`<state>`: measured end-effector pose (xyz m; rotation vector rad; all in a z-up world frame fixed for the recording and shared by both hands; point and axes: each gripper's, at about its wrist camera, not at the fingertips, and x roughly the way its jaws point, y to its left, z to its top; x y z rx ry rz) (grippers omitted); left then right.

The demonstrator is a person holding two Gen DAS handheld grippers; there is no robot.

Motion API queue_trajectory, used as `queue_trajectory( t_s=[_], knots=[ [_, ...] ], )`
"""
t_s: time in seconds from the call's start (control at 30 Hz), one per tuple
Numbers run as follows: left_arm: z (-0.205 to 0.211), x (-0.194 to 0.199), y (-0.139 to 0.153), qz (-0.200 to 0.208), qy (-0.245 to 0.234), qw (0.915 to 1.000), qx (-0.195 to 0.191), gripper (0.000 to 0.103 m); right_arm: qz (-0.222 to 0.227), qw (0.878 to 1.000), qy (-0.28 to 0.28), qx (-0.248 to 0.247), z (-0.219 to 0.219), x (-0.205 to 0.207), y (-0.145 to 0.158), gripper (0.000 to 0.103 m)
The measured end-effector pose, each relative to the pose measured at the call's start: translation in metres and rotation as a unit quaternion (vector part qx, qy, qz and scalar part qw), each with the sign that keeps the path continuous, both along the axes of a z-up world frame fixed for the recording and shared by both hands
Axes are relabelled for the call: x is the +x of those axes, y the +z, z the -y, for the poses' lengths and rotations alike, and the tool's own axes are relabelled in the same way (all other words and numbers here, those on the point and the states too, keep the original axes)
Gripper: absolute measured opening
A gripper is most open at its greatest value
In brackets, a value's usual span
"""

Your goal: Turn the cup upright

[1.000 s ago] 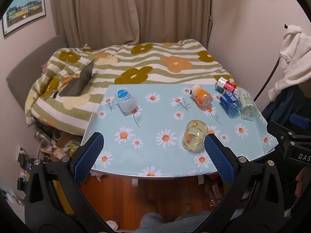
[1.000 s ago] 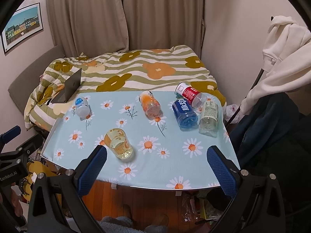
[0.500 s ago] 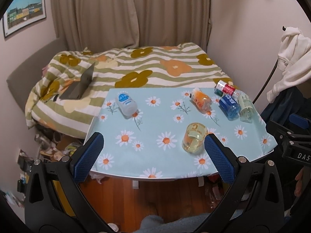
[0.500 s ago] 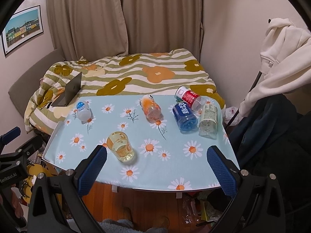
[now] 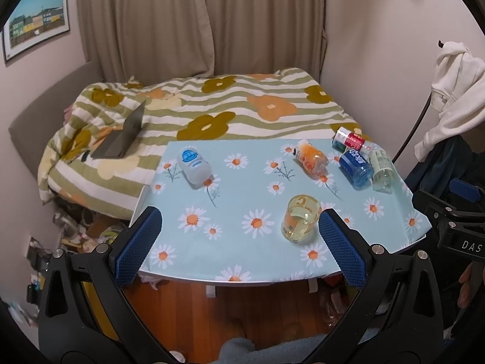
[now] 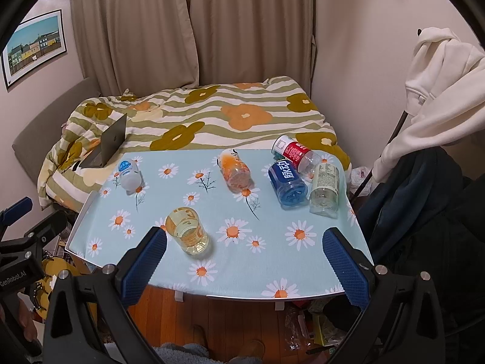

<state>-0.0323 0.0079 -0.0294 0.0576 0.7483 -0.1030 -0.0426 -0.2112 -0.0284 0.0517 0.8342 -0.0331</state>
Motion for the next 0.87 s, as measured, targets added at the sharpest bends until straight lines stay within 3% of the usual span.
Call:
queue_trajectory(
  t_s=[0.87],
  knots=[
    [0.0004, 0.0062, 0.0043, 0.011, 0.01, 0.9998, 0.011, 0.103, 0.002, 1.0, -0.001, 0.0, 0.0011, 0.0049, 0.0038, 0.103]
  ],
)
